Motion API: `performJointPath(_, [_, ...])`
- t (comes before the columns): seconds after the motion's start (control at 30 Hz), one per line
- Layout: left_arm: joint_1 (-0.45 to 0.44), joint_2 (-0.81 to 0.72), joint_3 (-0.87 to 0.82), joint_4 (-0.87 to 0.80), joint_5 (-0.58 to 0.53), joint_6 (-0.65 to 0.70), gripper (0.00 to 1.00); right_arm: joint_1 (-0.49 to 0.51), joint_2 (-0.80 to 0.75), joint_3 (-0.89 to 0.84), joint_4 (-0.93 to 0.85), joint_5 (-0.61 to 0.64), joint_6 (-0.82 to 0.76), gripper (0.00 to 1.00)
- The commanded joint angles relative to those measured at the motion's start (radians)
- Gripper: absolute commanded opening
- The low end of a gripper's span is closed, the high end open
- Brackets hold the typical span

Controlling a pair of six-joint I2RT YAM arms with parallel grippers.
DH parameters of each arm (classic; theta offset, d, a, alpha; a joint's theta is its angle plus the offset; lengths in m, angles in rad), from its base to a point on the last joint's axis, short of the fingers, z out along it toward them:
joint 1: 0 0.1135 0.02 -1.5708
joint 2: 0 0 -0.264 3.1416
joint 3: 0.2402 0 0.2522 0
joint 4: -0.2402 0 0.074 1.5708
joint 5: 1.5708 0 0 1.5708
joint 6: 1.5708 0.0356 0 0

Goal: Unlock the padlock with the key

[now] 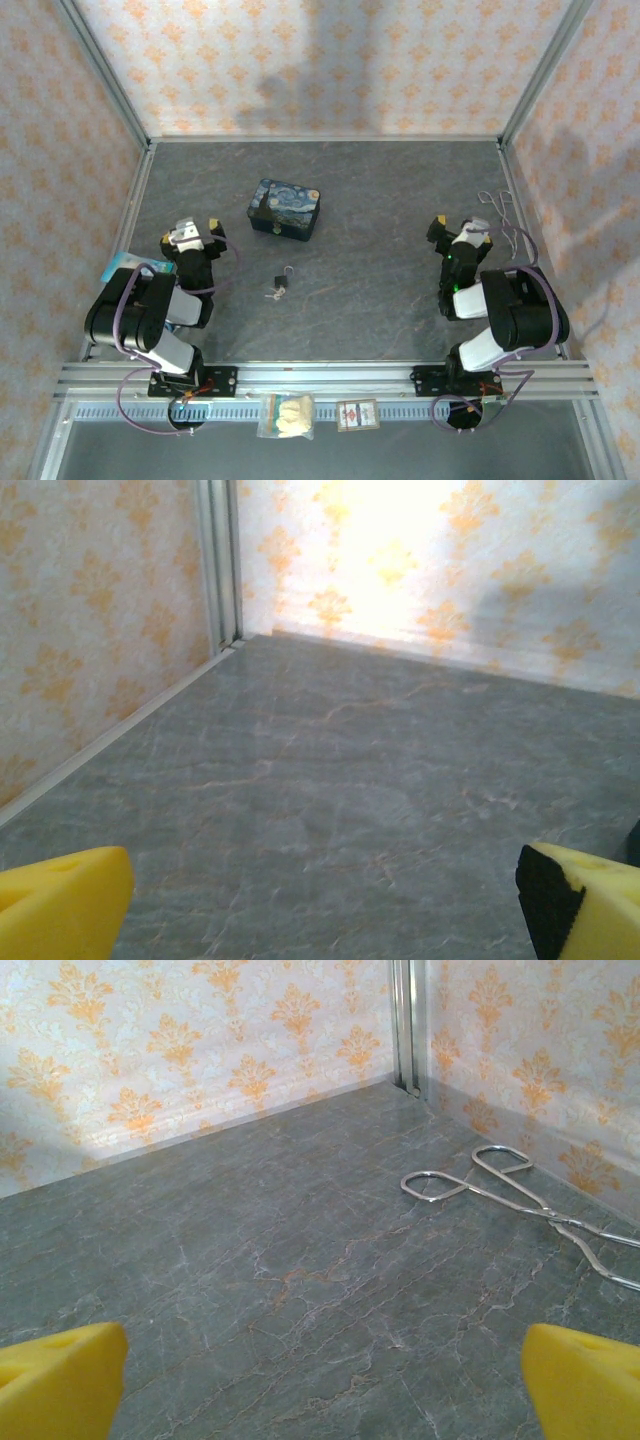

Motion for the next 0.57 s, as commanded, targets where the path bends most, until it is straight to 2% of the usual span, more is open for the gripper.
performJointPath(0.0, [0.009,-0.01,0.02,0.022,0.05,0.012,0.99,0.0,-0.007,0.007,0.037,0.0,-0.006,1.0])
performJointPath(0.07, [0.009,0.007,0.008,0.09,0.048,0.021,0.99,0.001,-0.008,0.007,0.038,-0.001,-0.007,1.0])
performJointPath(0.53, [0.009,0.003,0.033,0.02,0.04,0.015,0.99,-0.001,-0.007,0.005,0.039,-0.001,-0.006,1.0])
